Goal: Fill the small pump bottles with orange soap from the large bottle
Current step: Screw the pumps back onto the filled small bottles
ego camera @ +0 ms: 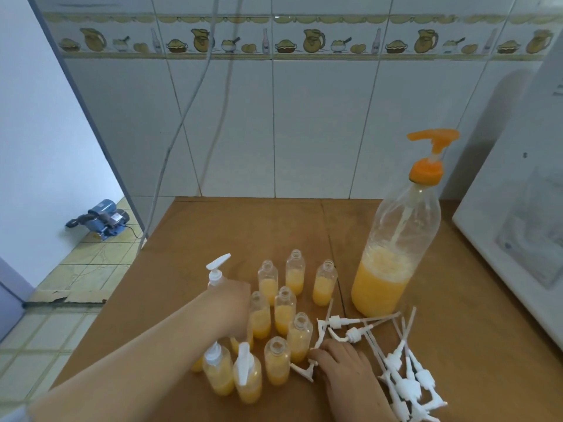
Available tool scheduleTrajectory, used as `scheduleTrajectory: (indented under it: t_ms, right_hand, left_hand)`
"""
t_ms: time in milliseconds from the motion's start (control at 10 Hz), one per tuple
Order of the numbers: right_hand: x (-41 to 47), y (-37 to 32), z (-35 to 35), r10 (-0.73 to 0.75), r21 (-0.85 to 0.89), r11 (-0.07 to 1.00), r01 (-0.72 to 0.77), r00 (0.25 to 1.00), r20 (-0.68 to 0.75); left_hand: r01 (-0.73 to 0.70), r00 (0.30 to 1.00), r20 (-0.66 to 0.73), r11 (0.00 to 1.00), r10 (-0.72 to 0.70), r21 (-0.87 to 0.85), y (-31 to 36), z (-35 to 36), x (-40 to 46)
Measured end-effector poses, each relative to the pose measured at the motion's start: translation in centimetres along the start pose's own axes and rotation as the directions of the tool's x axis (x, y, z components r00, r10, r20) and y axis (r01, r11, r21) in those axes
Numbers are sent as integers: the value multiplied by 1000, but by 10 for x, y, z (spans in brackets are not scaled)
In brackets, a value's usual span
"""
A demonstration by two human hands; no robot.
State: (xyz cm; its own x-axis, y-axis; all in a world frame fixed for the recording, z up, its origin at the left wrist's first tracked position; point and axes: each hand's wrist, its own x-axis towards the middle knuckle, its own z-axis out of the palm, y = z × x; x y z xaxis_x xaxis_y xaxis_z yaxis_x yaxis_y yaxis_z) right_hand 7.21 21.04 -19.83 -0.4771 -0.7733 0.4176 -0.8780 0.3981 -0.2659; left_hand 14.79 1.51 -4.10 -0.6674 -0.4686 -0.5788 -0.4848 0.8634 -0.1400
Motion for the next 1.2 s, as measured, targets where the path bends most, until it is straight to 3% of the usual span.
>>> scheduleTrajectory:
  t_ms: [100, 300, 400, 500, 700, 800, 900, 1000, 1100, 1200]
  right_hand:
    - [0, 0, 2, -11, -36, 999, 10, 999, -40]
    - [-6, 6, 7, -100, -15, 995, 99, 995, -20]
    - [-9, 8, 7, -111, -42, 993, 111, 994, 3]
    - [-9, 12, 5, -152, 30, 988, 150, 986, 69]
    - [-11, 16, -12, -184, 160, 970, 185, 983, -26]
    - [-15, 15, -27, -72, 281, 954, 101, 991, -114]
    - [-20, 7, -46, 161, 419, 907, -45, 956, -245]
    - [-13, -7, -70, 498, 628, 748, -216, 808, -315]
    - [8, -25, -98, 732, 836, 517, -186, 602, -319]
    - [27, -39, -129, 804, 936, 350, -37, 525, -280]
  left_hand:
    - [-27, 998, 54, 998, 24, 58, 1, 6, 3]
    - [-62, 998, 19, 985, 60, 158, 4, 6, -2]
    - [21, 996, -82, 995, -30, -100, -4, 7, -1]
    - [21, 996, -90, 995, -30, -99, -12, 6, 0]
    - [44, 943, -305, 956, -135, -288, -30, -6, -23]
    - [11, 880, -423, 899, -217, -438, -39, -12, -41]
    - [-122, 788, -533, 770, -309, -626, -46, -16, -66]
    - [-325, 671, -598, 552, -438, -768, -43, -13, -82]
    - [-535, 685, -481, 71, -547, -842, -26, -1, -79]
    - [-592, 784, -379, -408, -492, -695, -1, 10, -76]
